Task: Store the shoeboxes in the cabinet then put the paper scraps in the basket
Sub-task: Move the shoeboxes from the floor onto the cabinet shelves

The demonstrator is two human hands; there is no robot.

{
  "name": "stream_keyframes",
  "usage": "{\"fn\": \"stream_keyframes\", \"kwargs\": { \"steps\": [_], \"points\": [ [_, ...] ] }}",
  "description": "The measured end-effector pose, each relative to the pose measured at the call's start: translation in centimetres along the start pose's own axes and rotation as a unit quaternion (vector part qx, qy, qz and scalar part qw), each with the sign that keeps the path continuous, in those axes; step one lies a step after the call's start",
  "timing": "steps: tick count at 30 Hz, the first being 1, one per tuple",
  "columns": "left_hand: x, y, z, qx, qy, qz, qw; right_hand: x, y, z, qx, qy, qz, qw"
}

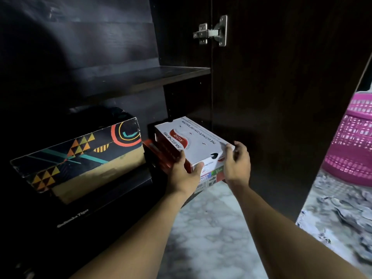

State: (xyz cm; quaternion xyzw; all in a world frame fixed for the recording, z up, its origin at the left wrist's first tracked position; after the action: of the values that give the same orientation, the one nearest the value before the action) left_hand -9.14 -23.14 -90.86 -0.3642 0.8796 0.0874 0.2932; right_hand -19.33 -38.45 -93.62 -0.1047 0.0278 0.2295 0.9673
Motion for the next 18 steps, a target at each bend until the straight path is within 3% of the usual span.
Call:
{"fn": "stream_keyframes", "kwargs": {
  "steps": [3,9,18],
  "points": [
    [0.2,-1.1,0.3,0.000,-0.007,0.010,1.000,-0.1,2.2,-0.7,-0.042,0.070,-0.007,0.997],
    [-0.7,-4.0,0.7,-0.008,-0.038,0.038,0.999,2.4,0.7,-2.3,-0.038,0.139,0.088,0.986],
    [-3.0,-9.8,0.5,-0.049,-0.123,0.072,0.989,8.6,-3.4,-3.7,-0.014,0.124,0.216,0.968]
  ]
}}
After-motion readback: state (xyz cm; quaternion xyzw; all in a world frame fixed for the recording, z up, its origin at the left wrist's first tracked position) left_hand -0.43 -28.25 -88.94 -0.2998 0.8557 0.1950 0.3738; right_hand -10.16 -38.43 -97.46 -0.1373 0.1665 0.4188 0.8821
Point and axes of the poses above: each hand's wrist, its own y-axis away from the middle knuckle, its own x-axis out of the palm, z = x × y, the point moved 5 cm from there along -y, towards the middle knuckle, and after that the axes turned 14 degrees about z, right-handed, at the moved point
